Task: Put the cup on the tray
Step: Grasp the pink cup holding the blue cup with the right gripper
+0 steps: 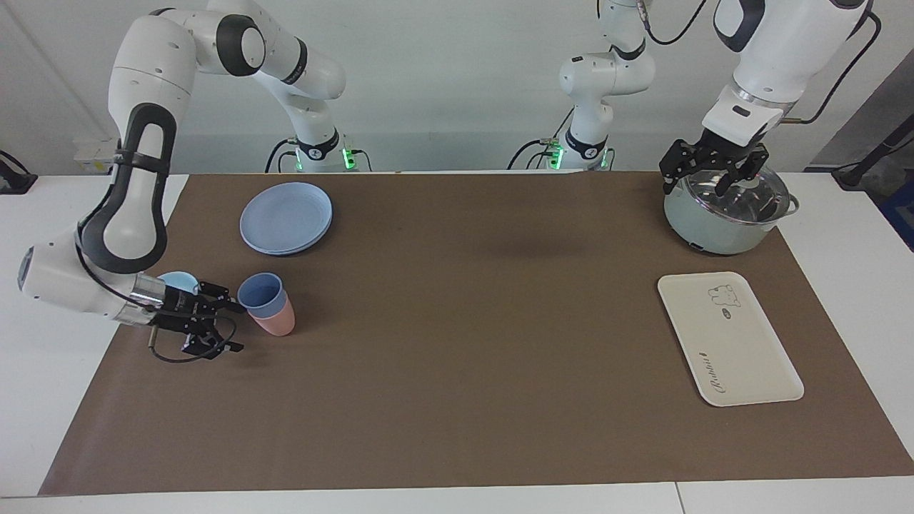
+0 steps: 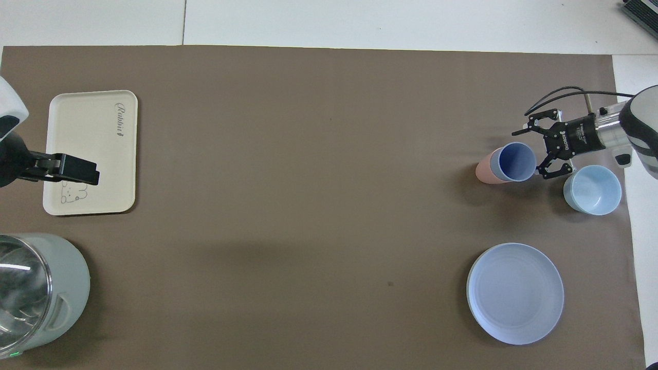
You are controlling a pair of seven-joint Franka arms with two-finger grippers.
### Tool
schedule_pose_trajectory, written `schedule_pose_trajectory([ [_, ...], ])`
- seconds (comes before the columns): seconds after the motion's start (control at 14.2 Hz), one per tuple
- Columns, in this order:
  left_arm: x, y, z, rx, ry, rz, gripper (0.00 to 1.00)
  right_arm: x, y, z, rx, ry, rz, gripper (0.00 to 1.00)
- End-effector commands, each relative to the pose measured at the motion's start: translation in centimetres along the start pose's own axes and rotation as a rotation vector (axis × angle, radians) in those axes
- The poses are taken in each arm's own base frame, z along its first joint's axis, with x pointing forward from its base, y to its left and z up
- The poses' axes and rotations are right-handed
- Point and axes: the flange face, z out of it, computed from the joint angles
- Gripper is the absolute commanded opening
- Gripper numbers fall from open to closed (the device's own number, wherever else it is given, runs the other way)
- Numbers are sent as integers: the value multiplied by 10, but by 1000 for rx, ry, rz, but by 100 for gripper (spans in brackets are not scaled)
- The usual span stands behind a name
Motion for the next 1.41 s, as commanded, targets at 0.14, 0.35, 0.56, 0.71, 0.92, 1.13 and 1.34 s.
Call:
schedule_pose_trajectory([
  [0.14, 2, -10, -7, -9, 18, -14, 100, -1, 23, 23, 37, -59, -8, 94],
  [0.35, 11, -16, -1, -19, 11, -25, 100, -7, 21, 28, 55, -86, 0, 94],
  [0.56, 8, -12, 7, -13, 7, -18, 100, -7, 31, 40, 60, -103, 26, 94],
  [0.71, 6, -9, 9, -9, 5, -12, 100, -12, 32, 46, 74, -129, 39, 94],
  [0.92, 3, -7, 13, -7, -3, -9, 100, -15, 40, 59, 90, -151, 45, 94],
  [1.13, 2, -6, 16, -6, 0, -6, 100, -24, 41, 69, 96, -171, 26, 91],
  [1.34, 0, -6, 18, -6, -1, -8, 100, -31, 39, 69, 96, -212, -14, 0],
])
